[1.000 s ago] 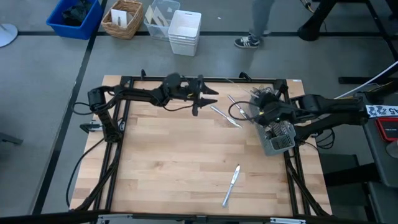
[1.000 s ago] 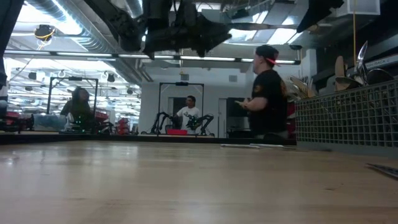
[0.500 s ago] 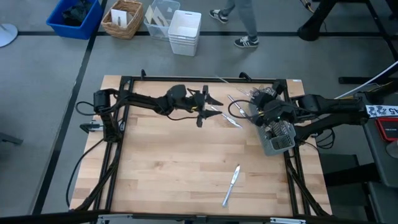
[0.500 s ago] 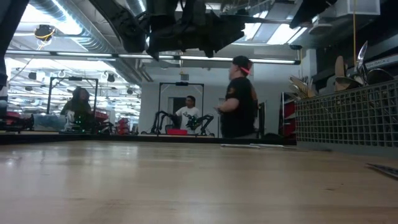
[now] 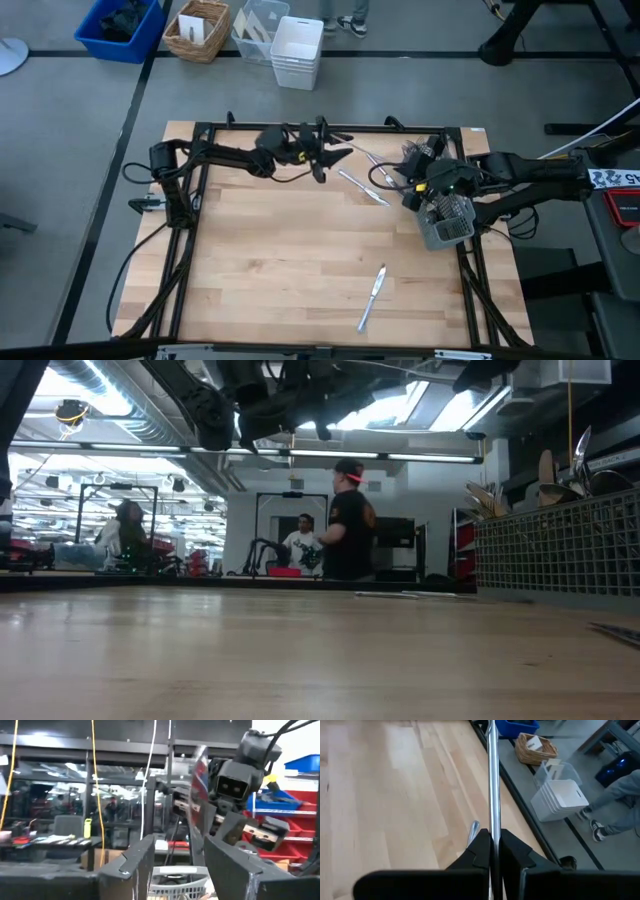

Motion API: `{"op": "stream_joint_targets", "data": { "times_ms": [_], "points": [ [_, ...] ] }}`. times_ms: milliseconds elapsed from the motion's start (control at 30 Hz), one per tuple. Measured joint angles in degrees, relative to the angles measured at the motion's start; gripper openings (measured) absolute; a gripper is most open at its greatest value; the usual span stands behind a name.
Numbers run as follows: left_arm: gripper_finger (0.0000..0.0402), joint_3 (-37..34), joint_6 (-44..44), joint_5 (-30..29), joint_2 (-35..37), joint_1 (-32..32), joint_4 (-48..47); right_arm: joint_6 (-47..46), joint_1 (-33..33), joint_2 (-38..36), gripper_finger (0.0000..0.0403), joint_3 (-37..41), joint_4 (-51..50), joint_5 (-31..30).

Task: Sort silverware
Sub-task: Put the knife into the middle section of the utensil holder

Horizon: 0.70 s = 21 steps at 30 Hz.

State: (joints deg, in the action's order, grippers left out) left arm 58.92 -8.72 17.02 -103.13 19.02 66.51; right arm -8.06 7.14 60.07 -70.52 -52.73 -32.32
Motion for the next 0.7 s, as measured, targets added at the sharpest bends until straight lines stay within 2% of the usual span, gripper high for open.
{"op": "stream_joint_targets", "data": {
  "times_ms": [200,333,533,700],
  "points": [
    [0.0163,0.0,0.96,3.34,0.0,-0.19,0.64,1.01,-0.02,0.0,0.0022,0.0,0.22,0.0],
    [0.0163,0.0,3.17,3.39,0.0,-0.9,1.13,1.05,-0.02,0.0,0.0022,0.0,0.22,0.19],
    [0.0163,-0.01,2.69,3.4,0.04,-1.04,6.88,1.08,-0.02,0.0,0.0022,0.0,0.21,2.54],
    [0.0139,-0.01,3.14,3.41,0.04,-1.48,6.14,1.09,-0.02,0.0,0.0022,0.0,0.22,2.36]
  ]
}}
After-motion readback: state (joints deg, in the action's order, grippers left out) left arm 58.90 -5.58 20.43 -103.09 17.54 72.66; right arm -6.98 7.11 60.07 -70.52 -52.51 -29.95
